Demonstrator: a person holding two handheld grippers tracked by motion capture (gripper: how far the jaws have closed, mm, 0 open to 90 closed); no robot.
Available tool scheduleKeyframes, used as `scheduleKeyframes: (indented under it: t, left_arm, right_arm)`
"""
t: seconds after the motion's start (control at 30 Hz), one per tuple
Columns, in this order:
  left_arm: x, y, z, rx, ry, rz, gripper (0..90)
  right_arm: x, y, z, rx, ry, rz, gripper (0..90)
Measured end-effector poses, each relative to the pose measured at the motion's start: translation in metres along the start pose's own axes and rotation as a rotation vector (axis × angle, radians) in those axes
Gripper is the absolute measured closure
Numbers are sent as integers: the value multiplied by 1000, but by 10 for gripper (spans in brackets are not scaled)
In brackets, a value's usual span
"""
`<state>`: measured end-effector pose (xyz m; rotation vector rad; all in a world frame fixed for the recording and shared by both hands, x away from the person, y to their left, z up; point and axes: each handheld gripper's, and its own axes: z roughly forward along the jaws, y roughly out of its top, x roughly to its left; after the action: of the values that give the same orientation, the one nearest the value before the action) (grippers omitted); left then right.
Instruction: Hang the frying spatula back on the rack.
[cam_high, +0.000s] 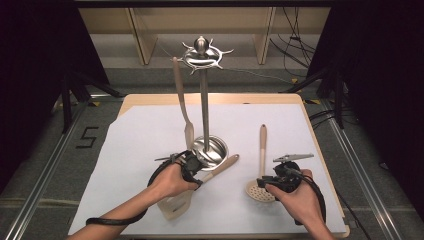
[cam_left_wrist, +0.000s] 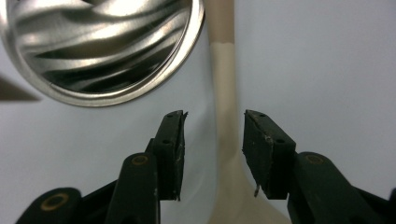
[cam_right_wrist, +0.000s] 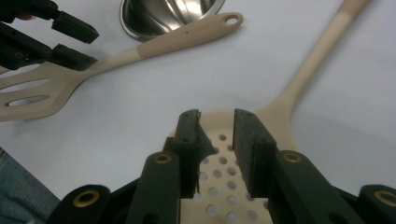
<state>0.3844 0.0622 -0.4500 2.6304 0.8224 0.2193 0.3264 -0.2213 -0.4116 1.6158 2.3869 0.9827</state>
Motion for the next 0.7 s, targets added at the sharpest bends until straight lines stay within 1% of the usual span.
scheduleKeyframes:
  t: [0.03,0.07,0.1,0.13,0.17,0.2,0.23,0.27,0.3,0.33,0.37,0.4,0.43,0.47,0.53,0.57,0.6,0.63,0.67,0.7]
  left_arm:
    - [-1,3,1,14,-4,4,589]
    - [-2,4,3,15,1,3,594]
    - [-1,5,4,36,7,24,599]
    - [0,6,5,64,8,59,605]
    - [0,7,7,67,12,54,610]
    - [0,7,9,79,6,58,619]
    - [0,7,11,83,4,65,624]
    - [-1,7,11,92,0,59,629]
    - [-2,6,13,93,0,57,630]
    - [-2,7,13,108,-1,75,631]
    - [-2,7,13,104,2,71,636]
    - [-2,8,13,105,5,76,632]
    - [-1,8,13,108,-2,68,635]
    - [-1,9,13,115,-11,65,648]
    - [1,10,14,133,-35,67,686]
    - [1,11,14,139,-41,57,696]
    - [2,13,15,149,-48,52,701]
    - [3,14,15,157,-51,47,708]
    - [4,15,15,166,-59,36,714]
    - [4,16,16,177,-63,36,718]
  right_arm:
    - [0,0,0,0,-2,-1,717]
    - [0,-2,0,-13,-1,18,716]
    - [0,-2,0,-11,12,27,716]
    - [-1,-2,-2,0,-4,8,717]
    - [-1,-3,-1,-14,-1,24,716]
    - [-1,-3,-3,2,-10,27,717]
    - [0,-3,-3,0,-5,35,716]
    - [0,-4,-3,-16,-4,34,716]
    - [1,-3,-3,-17,-4,34,716]
    - [1,-3,-3,-15,-4,36,715]
    - [1,-3,-3,-13,-1,35,716]
    - [1,-2,-4,5,-6,28,715]
    - [0,-2,-3,-6,-3,10,715]
    - [1,-2,-2,-19,-3,19,714]
    - [1,-2,-2,-16,0,23,711]
    - [2,-2,-2,-15,2,25,710]
    - [1,-3,-1,-15,17,29,708]
    - [3,-3,-2,-8,3,45,709]
    - [1,-2,-1,-16,1,20,708]
    - [0,-3,-1,-18,-1,10,708]
